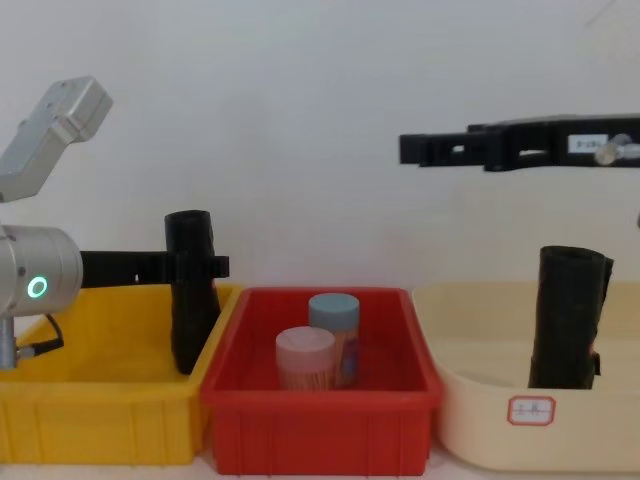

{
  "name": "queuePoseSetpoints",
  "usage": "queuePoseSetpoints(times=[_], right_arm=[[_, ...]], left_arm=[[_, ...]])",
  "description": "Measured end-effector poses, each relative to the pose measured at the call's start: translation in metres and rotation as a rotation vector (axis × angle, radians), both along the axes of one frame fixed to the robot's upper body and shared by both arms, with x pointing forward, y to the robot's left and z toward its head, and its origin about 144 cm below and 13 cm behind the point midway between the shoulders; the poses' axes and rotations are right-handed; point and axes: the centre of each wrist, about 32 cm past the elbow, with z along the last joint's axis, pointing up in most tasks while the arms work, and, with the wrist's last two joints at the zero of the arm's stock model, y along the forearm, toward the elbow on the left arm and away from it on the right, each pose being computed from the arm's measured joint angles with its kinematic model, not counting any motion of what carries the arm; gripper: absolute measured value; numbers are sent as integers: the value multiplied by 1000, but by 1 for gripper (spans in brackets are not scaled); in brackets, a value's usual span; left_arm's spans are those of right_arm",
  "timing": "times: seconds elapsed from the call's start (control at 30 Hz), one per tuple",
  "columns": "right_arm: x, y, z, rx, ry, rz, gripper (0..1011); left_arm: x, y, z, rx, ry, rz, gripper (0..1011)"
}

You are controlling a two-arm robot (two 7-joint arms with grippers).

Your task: Pick up the garbage bag with the one hand and transfer it to the other hand.

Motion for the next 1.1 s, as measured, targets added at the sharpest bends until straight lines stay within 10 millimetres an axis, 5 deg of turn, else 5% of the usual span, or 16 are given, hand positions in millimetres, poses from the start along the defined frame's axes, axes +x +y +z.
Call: queuePoseSetpoints(times=[0.63,1.1], right_arm=[[18,32,-21,-133,149,108,1001],[38,51,-17,-283,160,146,1001]], left_arm=[[0,0,0,1,1,1,1002],[0,0,0,1,1,1,1002]])
